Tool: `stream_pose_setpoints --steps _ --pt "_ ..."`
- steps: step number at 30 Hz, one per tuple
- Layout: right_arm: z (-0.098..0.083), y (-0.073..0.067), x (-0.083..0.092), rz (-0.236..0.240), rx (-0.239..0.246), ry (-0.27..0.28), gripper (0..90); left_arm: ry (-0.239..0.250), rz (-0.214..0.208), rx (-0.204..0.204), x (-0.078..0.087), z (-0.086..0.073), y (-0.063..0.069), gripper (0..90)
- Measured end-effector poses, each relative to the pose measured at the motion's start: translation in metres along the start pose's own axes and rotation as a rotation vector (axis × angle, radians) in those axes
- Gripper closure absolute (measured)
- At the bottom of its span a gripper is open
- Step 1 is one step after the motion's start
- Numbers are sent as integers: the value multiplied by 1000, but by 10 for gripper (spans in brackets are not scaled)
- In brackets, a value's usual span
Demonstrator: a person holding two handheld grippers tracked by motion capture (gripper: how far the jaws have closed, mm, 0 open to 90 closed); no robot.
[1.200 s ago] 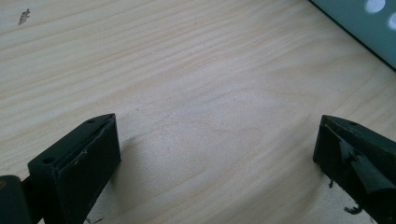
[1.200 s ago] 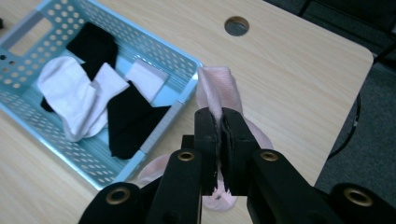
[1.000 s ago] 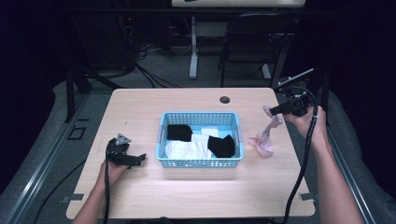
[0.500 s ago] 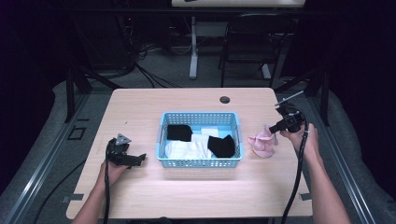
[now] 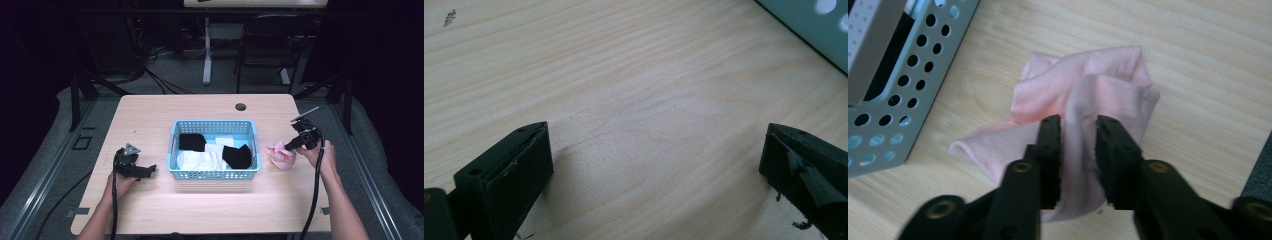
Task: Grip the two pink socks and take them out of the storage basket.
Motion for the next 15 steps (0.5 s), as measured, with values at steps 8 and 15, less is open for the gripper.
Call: stream_pose_setpoints --steps 8,15 --pt "-1 -4 22 15 -2 60 326 1 0 -1 0 0 0 5" --pt "-8 -9 42 43 7 109 145 0 0 -3 0 0 0 5"
Point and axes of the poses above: each handheld gripper's, and its own axes: x roughly backward along the jaws, z roughly out of its top, y roughly to its right, the point moved 5 cm from there along -x, roughly forward along the jaws, and after that the axes turned 3 degrees about y, right-handed, at the moved point
